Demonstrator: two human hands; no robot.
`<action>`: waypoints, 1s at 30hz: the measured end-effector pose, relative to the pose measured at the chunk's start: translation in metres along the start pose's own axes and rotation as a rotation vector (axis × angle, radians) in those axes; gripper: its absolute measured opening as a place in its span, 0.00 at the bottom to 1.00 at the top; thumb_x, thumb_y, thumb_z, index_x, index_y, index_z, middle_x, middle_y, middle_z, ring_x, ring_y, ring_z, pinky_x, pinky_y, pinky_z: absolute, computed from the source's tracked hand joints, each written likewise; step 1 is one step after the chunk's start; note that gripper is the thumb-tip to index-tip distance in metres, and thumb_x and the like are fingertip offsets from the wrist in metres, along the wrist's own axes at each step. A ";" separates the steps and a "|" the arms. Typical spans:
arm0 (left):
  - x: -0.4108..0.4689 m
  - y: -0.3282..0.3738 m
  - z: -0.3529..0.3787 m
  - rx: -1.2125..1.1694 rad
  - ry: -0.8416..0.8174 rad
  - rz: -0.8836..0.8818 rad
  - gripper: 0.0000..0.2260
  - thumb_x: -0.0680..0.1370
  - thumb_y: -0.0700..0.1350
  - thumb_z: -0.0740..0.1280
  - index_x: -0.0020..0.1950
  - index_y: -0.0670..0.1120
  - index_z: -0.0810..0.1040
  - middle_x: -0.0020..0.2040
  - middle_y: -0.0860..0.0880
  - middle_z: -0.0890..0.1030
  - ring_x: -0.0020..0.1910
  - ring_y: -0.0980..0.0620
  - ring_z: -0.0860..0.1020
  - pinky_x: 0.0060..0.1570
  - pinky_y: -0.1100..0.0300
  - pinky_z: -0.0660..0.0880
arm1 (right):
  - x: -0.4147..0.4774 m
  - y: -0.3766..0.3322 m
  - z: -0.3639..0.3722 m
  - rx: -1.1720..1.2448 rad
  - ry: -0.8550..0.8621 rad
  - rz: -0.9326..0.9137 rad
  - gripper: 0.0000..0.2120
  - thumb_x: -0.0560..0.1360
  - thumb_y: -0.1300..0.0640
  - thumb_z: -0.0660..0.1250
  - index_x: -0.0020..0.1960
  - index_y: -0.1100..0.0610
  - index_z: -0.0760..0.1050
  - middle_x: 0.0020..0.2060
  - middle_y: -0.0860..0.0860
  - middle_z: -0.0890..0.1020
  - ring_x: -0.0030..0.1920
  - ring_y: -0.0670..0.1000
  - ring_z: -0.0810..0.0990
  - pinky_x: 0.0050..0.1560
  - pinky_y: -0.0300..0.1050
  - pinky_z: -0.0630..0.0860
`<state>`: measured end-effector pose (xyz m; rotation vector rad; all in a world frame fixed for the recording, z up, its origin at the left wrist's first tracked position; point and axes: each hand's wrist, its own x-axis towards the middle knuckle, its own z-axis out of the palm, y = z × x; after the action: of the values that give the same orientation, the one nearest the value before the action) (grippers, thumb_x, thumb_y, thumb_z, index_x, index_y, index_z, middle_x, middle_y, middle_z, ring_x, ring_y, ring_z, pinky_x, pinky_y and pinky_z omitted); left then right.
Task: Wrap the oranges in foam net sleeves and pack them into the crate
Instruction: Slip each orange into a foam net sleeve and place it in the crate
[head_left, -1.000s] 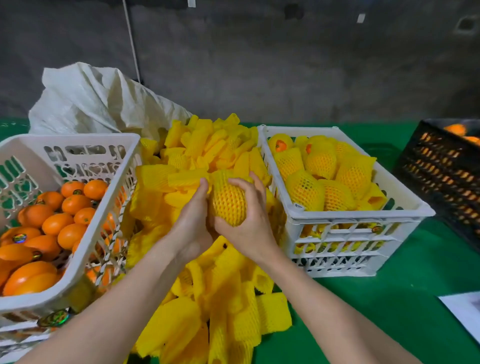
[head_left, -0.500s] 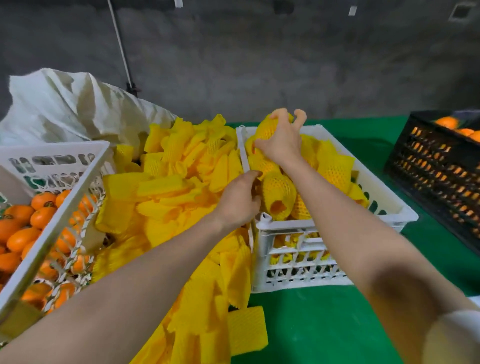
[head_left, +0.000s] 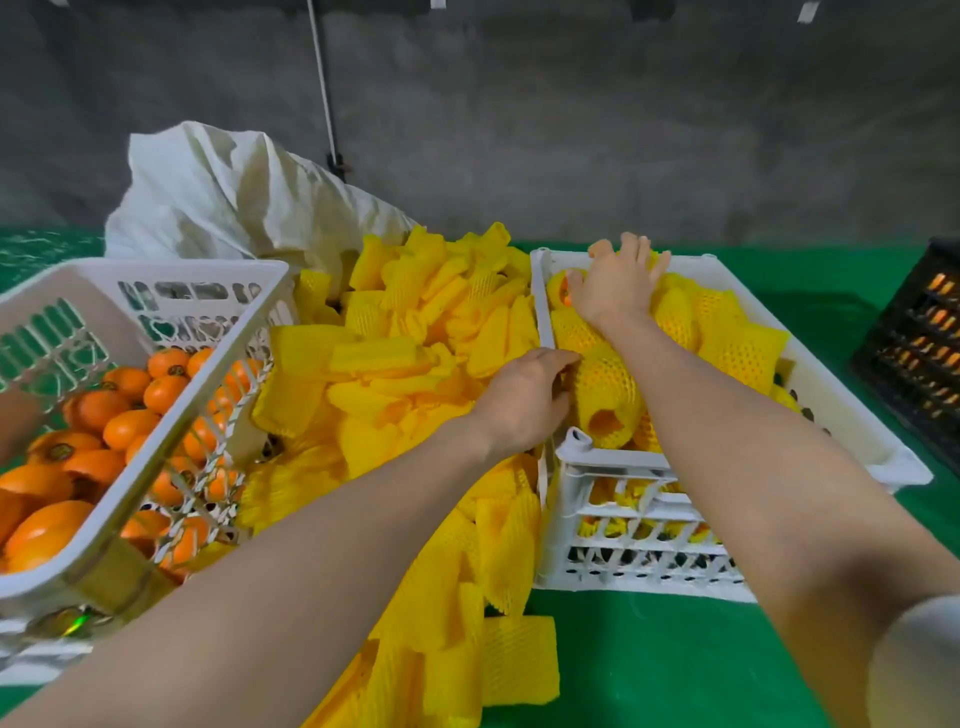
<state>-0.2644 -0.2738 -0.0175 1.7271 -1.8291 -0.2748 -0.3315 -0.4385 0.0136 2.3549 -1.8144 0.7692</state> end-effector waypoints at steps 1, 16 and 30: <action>-0.001 0.001 0.000 -0.007 -0.018 -0.008 0.21 0.79 0.38 0.62 0.72 0.41 0.66 0.70 0.42 0.70 0.68 0.44 0.69 0.64 0.59 0.63 | -0.005 -0.005 -0.005 0.052 0.007 -0.024 0.20 0.76 0.49 0.61 0.65 0.57 0.71 0.68 0.59 0.68 0.71 0.59 0.60 0.72 0.61 0.46; -0.110 -0.094 -0.142 -0.343 0.163 -0.311 0.07 0.79 0.42 0.64 0.57 0.46 0.76 0.53 0.44 0.81 0.46 0.52 0.82 0.47 0.58 0.78 | -0.191 -0.128 0.004 0.341 -0.676 -0.529 0.18 0.73 0.48 0.69 0.54 0.61 0.77 0.51 0.58 0.81 0.53 0.57 0.78 0.50 0.46 0.72; -0.190 -0.136 -0.152 -0.416 0.087 -0.507 0.26 0.74 0.43 0.72 0.70 0.44 0.68 0.65 0.47 0.74 0.60 0.51 0.74 0.55 0.58 0.74 | -0.219 -0.155 0.003 0.969 -0.907 -0.385 0.30 0.71 0.72 0.67 0.65 0.47 0.65 0.50 0.53 0.77 0.45 0.50 0.76 0.40 0.42 0.72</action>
<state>-0.0729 -0.0715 -0.0225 1.8291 -1.1426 -0.7159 -0.2263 -0.1985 -0.0445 4.0339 -1.0980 0.6431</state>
